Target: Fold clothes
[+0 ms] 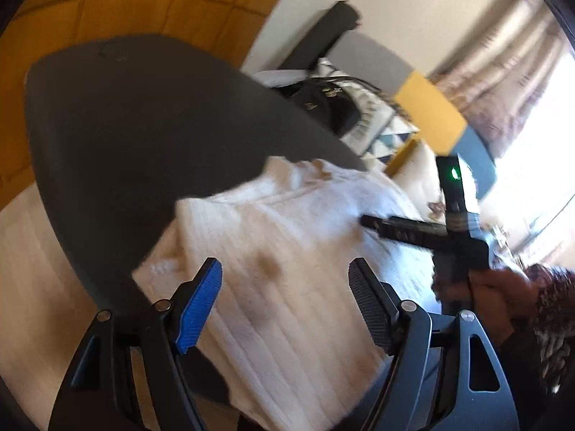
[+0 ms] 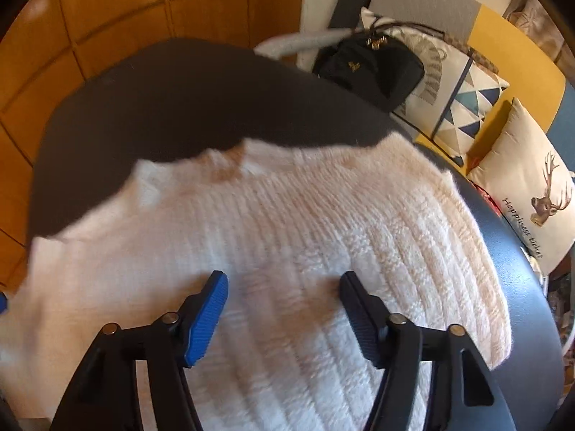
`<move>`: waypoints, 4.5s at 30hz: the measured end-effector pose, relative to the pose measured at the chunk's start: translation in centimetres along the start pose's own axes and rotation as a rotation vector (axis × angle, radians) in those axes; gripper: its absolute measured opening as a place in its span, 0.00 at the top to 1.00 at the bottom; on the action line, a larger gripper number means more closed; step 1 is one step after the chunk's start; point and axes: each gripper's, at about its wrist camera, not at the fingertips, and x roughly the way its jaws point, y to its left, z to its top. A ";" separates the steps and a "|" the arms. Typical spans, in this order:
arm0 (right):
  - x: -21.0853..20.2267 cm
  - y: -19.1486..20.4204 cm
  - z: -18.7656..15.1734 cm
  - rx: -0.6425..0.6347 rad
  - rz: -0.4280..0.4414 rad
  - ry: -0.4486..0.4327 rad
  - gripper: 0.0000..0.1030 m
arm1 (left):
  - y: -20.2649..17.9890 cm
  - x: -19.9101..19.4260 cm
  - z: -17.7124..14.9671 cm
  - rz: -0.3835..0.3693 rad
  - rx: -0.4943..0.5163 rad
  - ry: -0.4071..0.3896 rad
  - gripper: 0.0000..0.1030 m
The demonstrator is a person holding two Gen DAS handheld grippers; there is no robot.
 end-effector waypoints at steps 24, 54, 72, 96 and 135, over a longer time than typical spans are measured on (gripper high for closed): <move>-1.8 6.7 -8.0 -0.064 0.124 0.135 0.37 | -3.1 4.1 -5.2 0.129 0.085 0.146 0.26; 2.7 -4.6 -7.5 0.342 0.027 0.099 0.32 | -3.9 4.7 -4.4 0.264 0.172 0.182 0.25; 1.8 -15.0 -5.3 0.477 0.093 0.005 0.32 | -2.4 6.4 -1.2 0.302 0.131 0.152 0.24; 1.5 -16.1 1.5 0.324 0.230 -0.063 0.30 | -0.3 5.3 0.5 0.271 0.028 0.106 0.23; 10.2 -8.8 11.8 -0.011 0.000 0.105 0.63 | 0.6 5.9 0.8 0.262 0.040 0.123 0.23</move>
